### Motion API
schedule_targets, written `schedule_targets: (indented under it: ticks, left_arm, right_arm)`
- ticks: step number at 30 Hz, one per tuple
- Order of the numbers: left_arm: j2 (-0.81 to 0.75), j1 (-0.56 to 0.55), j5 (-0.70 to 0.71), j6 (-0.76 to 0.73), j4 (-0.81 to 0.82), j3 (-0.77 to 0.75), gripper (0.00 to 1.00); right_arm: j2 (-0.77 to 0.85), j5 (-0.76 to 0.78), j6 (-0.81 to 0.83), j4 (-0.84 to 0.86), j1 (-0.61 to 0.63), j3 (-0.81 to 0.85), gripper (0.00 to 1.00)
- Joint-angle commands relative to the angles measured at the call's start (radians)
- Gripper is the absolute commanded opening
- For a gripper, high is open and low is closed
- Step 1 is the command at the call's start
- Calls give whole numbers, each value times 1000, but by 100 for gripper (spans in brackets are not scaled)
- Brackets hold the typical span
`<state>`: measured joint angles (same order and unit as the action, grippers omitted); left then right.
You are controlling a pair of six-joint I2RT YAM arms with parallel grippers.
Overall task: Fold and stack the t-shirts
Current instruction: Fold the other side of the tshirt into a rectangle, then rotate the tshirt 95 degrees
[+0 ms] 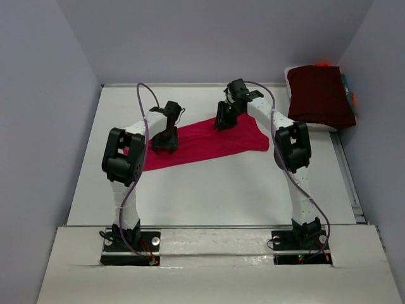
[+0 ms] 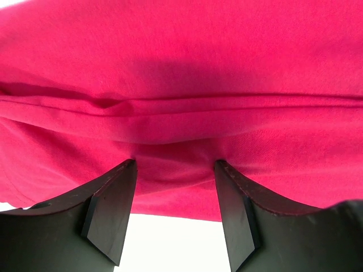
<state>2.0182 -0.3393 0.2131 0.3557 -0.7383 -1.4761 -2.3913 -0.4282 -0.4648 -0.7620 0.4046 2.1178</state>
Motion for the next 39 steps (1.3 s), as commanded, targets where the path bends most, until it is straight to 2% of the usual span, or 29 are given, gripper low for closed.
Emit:
schedule_targets:
  ticks: [1, 9, 17, 25, 34, 39]
  left_arm:
    - [-52, -13, 62, -17, 4, -70, 69]
    - [-21, -23, 164, -17, -32, -180, 69]
    - [82, -23, 216, 5, -128, -319, 68]
    - [91, -23, 209, 28, -130, -228, 68]
    - [39, 20, 183, 40, -75, -32, 68]
    - [25, 58, 184, 37, -68, -18, 68]
  right_arm:
    - [225, 212, -49, 15, 0, -128, 38]
    - [348, 360, -106, -71, 0, -318, 38]
    - [403, 402, -164, -88, 0, -463, 38]
    - [449, 562, -238, -115, -9, -553, 38]
    - [469, 611, -268, -100, -82, -633, 38]
    - [468, 599, -267, -83, -118, -654, 38]
